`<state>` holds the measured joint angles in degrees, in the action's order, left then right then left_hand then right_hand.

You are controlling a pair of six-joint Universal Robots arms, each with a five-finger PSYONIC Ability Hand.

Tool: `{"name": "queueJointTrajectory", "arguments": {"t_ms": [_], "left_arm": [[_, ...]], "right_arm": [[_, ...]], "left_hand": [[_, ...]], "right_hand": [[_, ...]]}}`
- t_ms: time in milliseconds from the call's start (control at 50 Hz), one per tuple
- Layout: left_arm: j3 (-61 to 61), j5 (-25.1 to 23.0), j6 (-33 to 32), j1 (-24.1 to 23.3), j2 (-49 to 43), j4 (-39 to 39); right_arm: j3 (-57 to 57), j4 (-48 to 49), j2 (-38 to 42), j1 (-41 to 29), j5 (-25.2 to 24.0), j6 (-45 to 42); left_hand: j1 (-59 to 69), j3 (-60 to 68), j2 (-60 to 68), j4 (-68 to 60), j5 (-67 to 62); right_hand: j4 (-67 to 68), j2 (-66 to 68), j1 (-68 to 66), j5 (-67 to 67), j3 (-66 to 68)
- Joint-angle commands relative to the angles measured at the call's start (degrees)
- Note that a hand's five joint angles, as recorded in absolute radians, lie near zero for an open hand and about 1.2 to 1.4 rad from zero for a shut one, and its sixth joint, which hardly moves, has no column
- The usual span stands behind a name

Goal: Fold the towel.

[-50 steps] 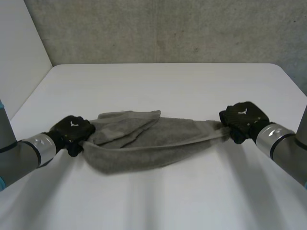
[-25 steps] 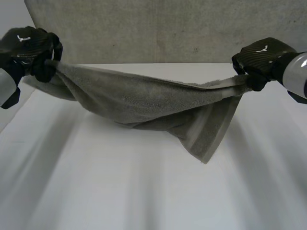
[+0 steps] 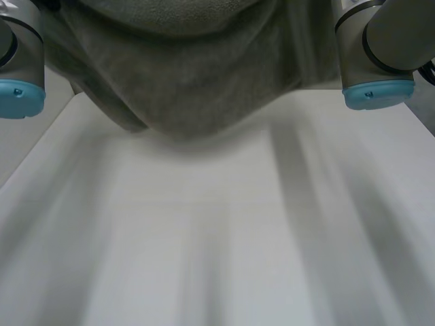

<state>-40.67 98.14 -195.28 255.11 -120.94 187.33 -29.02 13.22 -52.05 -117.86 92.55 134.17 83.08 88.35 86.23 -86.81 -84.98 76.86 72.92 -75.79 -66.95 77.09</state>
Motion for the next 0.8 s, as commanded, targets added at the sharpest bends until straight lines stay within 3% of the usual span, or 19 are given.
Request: {"name": "queueJointTrajectory", "arguments": {"t_ms": [20,100,220,320,420,640,800], "left_arm": [[-9.0,-11.4,4.9,-0.2,1.6,-6.4],[-18.4,-15.5,4.8,-0.1,1.8,-7.0],[-28.1,-17.1,1.9,0.0,2.5,-5.0],[-41.5,-17.6,-11.1,0.6,4.1,-3.9],[-51.0,-17.7,-18.2,1.9,8.5,-3.5],[-65.6,-17.7,-19.7,2.5,24.6,2.3],[-71.7,-17.6,-20.1,2.8,34.7,8.0]], "right_arm": [[-7.3,-14.6,-0.7,-0.4,-2.6,0.4],[-13.8,-22.2,-0.2,0.1,-3.3,0.4],[-22.6,-24.0,-0.4,0.3,-3.0,0.5],[-35.6,-23.9,-4.4,1.0,-3.4,1.0],[-45.0,-23.0,-10.2,4.1,-3.5,1.4],[-59.8,-21.8,-23.6,11.3,-10.3,3.2],[-63.6,-21.4,-32.0,16.5,-11.7,7.5]], "left_hand": [[-3.1,-8.4,-6.2,6.8,15.0],[-3.1,-8.4,-6.2,6.8,15.0],[-3.1,-8.4,-6.2,6.8,15.0],[-3.1,-8.4,-6.2,6.8,15.0],[-3.1,-8.4,-6.2,6.8,15.0],[-3.1,-8.4,-6.2,6.8,15.0],[-3.1,-8.4,-6.2,6.8,15.0]], "right_hand": [[3.1,7.1,-4.2,-3.1,2.9],[3.1,7.1,-4.2,-3.1,2.9],[3.1,7.1,-4.2,-3.1,2.9],[3.1,7.1,-4.2,-3.1,2.9],[3.1,7.1,-4.2,-3.1,2.9],[3.1,7.1,-4.2,-3.1,2.9],[3.1,7.1,-4.2,-3.1,2.9]]}}
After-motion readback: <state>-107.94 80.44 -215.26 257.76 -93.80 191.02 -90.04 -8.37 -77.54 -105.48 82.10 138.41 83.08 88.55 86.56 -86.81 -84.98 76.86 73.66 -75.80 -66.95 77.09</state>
